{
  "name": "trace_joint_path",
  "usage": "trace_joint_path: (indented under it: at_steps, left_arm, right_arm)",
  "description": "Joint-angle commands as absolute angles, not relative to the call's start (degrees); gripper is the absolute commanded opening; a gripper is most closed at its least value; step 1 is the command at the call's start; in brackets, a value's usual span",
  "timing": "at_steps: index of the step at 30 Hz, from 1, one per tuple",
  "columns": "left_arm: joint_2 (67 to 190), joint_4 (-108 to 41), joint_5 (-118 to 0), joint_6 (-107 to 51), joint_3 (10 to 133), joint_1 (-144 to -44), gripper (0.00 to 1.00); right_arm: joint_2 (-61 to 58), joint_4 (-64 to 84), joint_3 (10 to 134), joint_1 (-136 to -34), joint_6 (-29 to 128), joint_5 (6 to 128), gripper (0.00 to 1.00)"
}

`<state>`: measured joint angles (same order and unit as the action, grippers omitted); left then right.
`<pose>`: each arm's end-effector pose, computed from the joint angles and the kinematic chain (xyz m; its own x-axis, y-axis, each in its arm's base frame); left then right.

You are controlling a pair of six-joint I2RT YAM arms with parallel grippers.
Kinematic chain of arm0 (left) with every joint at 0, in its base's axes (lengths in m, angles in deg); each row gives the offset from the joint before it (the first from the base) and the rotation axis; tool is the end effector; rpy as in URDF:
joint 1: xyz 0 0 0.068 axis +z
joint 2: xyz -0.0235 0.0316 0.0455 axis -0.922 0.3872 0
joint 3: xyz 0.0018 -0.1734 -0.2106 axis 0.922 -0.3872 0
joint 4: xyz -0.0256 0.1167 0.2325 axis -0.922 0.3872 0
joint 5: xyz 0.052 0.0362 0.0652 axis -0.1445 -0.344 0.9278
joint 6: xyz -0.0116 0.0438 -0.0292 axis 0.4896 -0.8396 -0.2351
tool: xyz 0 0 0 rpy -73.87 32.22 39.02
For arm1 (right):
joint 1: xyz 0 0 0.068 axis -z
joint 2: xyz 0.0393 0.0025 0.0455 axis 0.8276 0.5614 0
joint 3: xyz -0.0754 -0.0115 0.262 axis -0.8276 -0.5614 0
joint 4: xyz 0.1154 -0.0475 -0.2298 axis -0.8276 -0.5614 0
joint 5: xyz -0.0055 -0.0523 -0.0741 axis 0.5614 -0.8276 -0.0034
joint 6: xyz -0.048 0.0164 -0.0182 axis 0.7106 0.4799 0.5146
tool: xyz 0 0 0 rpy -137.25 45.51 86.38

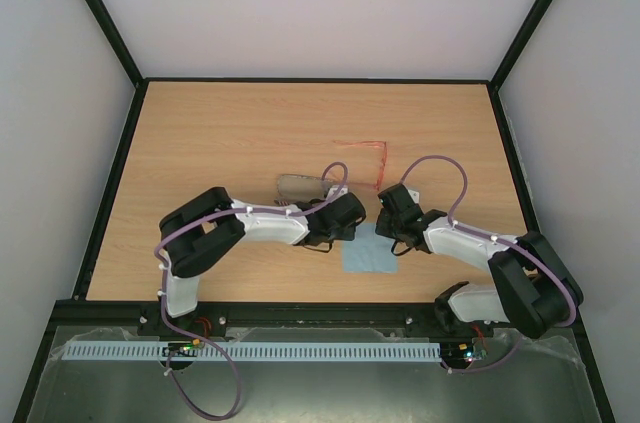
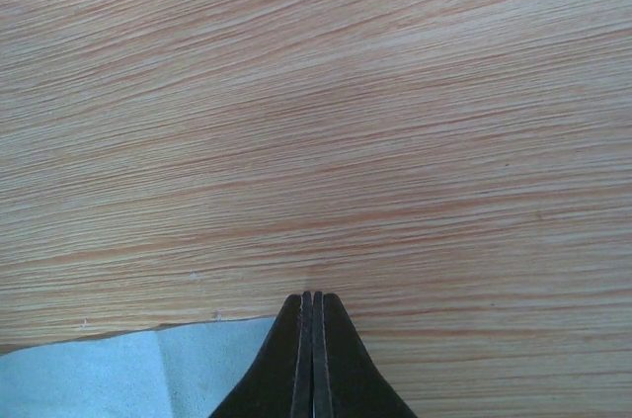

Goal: Organize the sunglasses
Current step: Fold the glasses cleaning cloth at the center of the board.

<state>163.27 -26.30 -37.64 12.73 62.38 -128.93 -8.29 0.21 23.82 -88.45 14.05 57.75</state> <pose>0.1909 -0.3374 0.1348 -0.8556 -0.0310 -0.5168 0.1880 0.9114 -0.3660 0.1843 0.1170 0.1359 -0.8832 0.2366 -0.4050 0.0919 0.9340 0.3452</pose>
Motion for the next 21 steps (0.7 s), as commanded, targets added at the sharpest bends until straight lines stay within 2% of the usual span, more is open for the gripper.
trace_joint_path:
  at_steps: [1,10,21]
  left_arm:
    - [162.4,-19.5,-36.3,13.2,59.9,-129.2,0.14]
    - [159.1,-19.7,-35.0,12.8,57.7,-127.8,0.22]
    - [158.7,-21.6,-36.6,12.8,57.8,-129.1,0.28]
  right_arm:
    - [-8.7,-3.0,23.2,-88.9,13.8,58.0,0.01]
    - [-9.1,-3.2,23.4,-88.9,13.9,58.2,0.01]
    - [-8.9,-3.1,23.7,-88.9,13.7,58.3,0.01]
